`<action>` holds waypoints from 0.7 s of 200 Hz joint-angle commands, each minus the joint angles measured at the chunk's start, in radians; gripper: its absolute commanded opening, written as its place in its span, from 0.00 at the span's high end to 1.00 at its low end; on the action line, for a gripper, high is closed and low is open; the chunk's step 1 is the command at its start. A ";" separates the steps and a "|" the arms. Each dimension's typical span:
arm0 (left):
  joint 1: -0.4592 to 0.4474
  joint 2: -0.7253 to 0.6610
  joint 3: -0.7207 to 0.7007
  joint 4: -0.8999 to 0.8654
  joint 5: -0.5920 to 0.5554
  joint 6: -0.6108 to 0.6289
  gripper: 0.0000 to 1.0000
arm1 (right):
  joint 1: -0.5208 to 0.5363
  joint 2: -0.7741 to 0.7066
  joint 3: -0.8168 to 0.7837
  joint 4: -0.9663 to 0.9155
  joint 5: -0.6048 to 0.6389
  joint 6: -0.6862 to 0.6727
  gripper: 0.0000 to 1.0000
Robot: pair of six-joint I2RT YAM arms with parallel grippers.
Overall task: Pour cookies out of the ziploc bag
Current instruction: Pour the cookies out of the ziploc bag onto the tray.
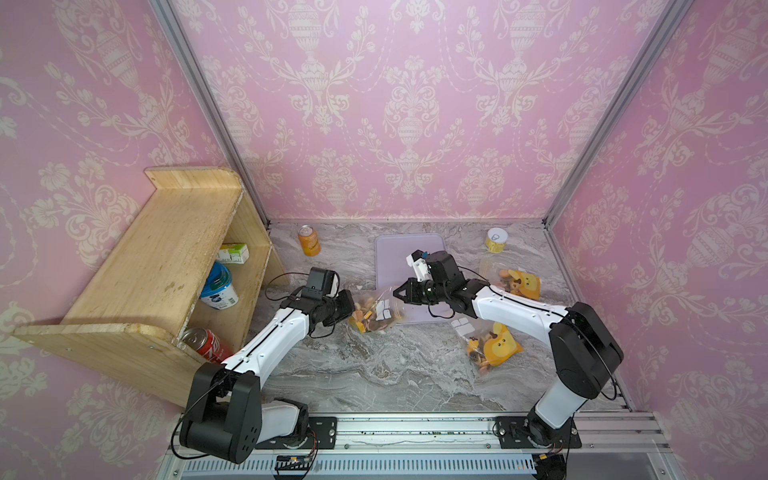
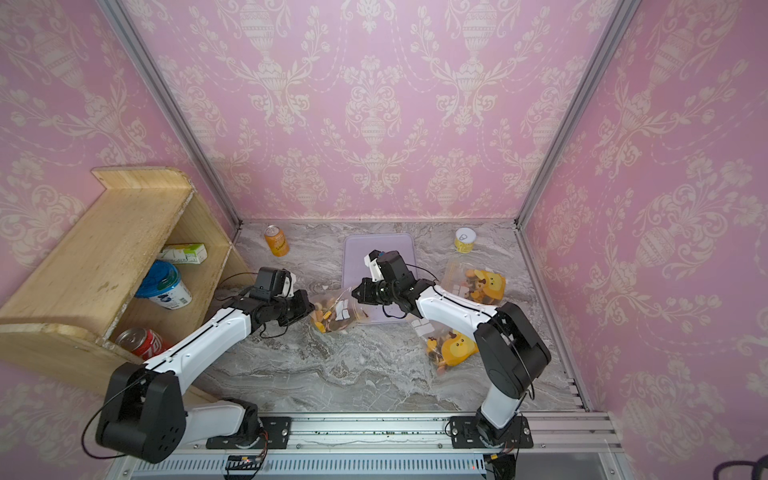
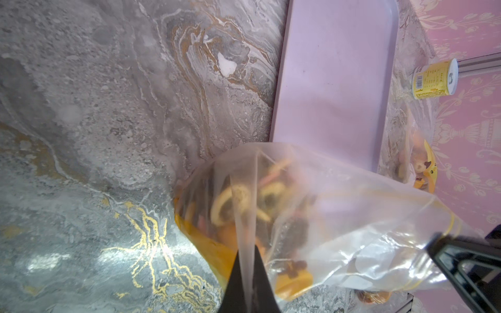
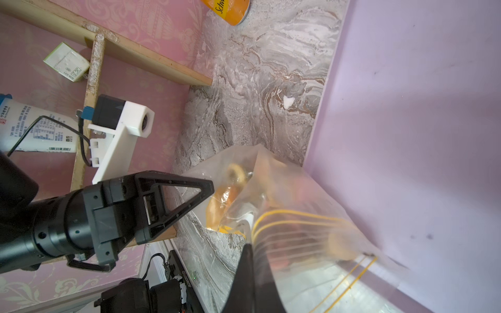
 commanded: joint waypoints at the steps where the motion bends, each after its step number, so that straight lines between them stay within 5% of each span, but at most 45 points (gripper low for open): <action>1: 0.015 0.020 0.052 0.030 -0.030 0.006 1.00 | -0.019 0.033 0.082 -0.032 0.008 -0.034 1.00; 68: 0.072 0.157 0.177 0.085 -0.001 0.020 1.00 | -0.079 0.168 0.300 -0.103 -0.033 -0.053 1.00; 140: 0.117 0.446 0.442 0.211 0.073 -0.005 1.00 | -0.161 0.472 0.745 -0.198 -0.093 -0.071 1.00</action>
